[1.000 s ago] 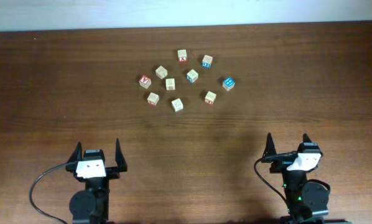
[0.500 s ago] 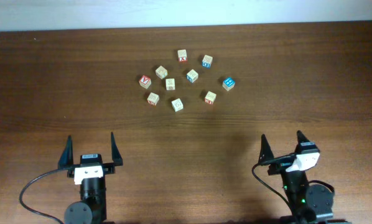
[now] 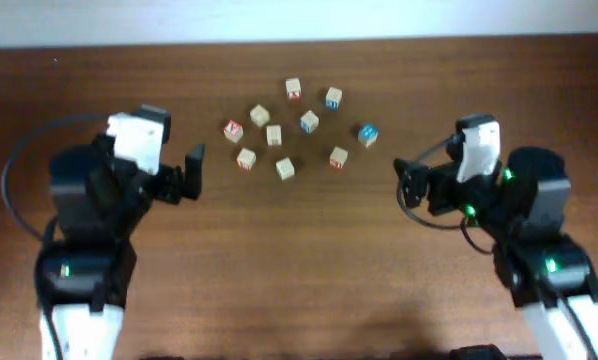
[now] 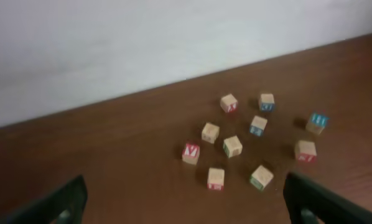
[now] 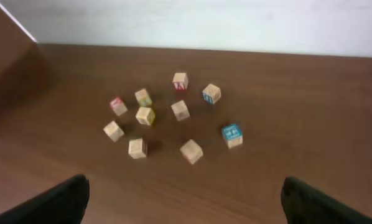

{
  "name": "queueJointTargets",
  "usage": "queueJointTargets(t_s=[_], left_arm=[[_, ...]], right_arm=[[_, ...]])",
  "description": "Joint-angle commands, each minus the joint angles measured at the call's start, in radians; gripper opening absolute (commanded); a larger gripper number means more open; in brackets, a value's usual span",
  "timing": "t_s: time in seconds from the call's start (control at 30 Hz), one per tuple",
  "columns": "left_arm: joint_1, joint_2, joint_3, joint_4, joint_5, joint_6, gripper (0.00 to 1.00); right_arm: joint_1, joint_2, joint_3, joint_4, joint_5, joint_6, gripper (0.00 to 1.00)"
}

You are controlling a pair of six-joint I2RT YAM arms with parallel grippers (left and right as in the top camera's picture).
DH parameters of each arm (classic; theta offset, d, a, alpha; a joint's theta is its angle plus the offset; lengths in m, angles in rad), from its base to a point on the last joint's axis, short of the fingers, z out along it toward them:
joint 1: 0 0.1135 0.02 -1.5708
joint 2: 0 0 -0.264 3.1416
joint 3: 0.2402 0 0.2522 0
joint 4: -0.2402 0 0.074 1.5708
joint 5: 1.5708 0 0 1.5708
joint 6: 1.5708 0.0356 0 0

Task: Rotate 4 blocks

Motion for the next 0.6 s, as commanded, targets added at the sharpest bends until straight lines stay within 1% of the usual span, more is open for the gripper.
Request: queueJointTargets(t_s=[0.0, 0.03, 0.07, 0.1, 0.13, 0.17, 0.2, 0.23, 0.27, 0.3, 0.33, 0.37, 0.4, 0.43, 0.47, 0.5, 0.57], left_arm=[[-0.033, 0.255, 0.248, -0.131, 0.085, 0.011, 0.99], [-0.067, 0.336, 0.312, -0.165, 0.082, 0.03, 0.99], [-0.116, 0.424, 0.377, -0.203, 0.022, 0.051, 0.99], [-0.161, 0.486, 0.419, -0.23, -0.075, 0.055, 0.99], [-0.2, 0.539, 0.438, -0.241, -0.153, 0.061, 0.99], [-0.229, 0.587, 0.438, -0.238, -0.213, 0.061, 0.99], [-0.231, 0.608, 0.437, -0.237, -0.211, 0.061, 0.99], [-0.231, 0.616, 0.437, -0.238, -0.211, 0.061, 0.99], [-0.231, 0.617, 0.437, -0.246, -0.21, 0.061, 0.99], [-0.231, 0.617, 0.437, -0.247, -0.202, 0.06, 0.99], [-0.231, 0.617, 0.437, -0.259, -0.202, 0.061, 0.99], [-0.231, 0.62, 0.437, -0.262, -0.203, 0.06, 0.99], [-0.23, 0.625, 0.437, -0.262, -0.214, 0.022, 0.99], [-0.221, 0.64, 0.437, -0.262, -0.349, -0.201, 0.99], [-0.187, 0.668, 0.437, -0.268, -0.438, -0.425, 0.99], [-0.163, 0.68, 0.437, -0.267, -0.439, -0.468, 0.99], [-0.145, 0.703, 0.436, -0.267, -0.439, -0.468, 0.99]], right_arm=[[-0.002, 0.244, 0.187, -0.077, -0.049, 0.146, 0.98], [0.01, 0.332, 0.24, -0.085, -0.075, 0.146, 0.98], [0.055, 0.465, 0.316, -0.085, -0.087, 0.146, 0.98], [0.089, 0.552, 0.367, -0.085, -0.085, 0.152, 0.98], [0.126, 0.654, 0.422, -0.084, -0.045, 0.216, 0.98], [0.163, 0.761, 0.464, -0.076, 0.006, 0.314, 0.98], [0.189, 0.82, 0.465, -0.045, 0.038, 0.355, 0.98], [0.209, 0.867, 0.465, -0.01, 0.037, 0.355, 0.98], [0.233, 0.925, 0.464, 0.05, 0.025, 0.384, 0.98], [0.24, 0.958, 0.463, 0.073, 0.016, 0.377, 0.99], [0.244, 0.99, 0.463, 0.072, 0.068, 0.397, 0.8], [0.249, 1.019, 0.463, 0.05, 0.158, 0.526, 0.73], [0.259, 1.046, 0.463, 0.041, 0.224, 0.59, 0.68], [0.282, 1.059, 0.463, 0.021, 0.309, 0.634, 0.62], [0.305, 1.06, 0.463, 0.013, 0.375, 0.639, 0.61], [0.313, 1.06, 0.463, 0.004, 0.424, 0.666, 0.6], [0.319, 1.061, 0.463, 0.005, 0.45, 0.678, 0.52]])
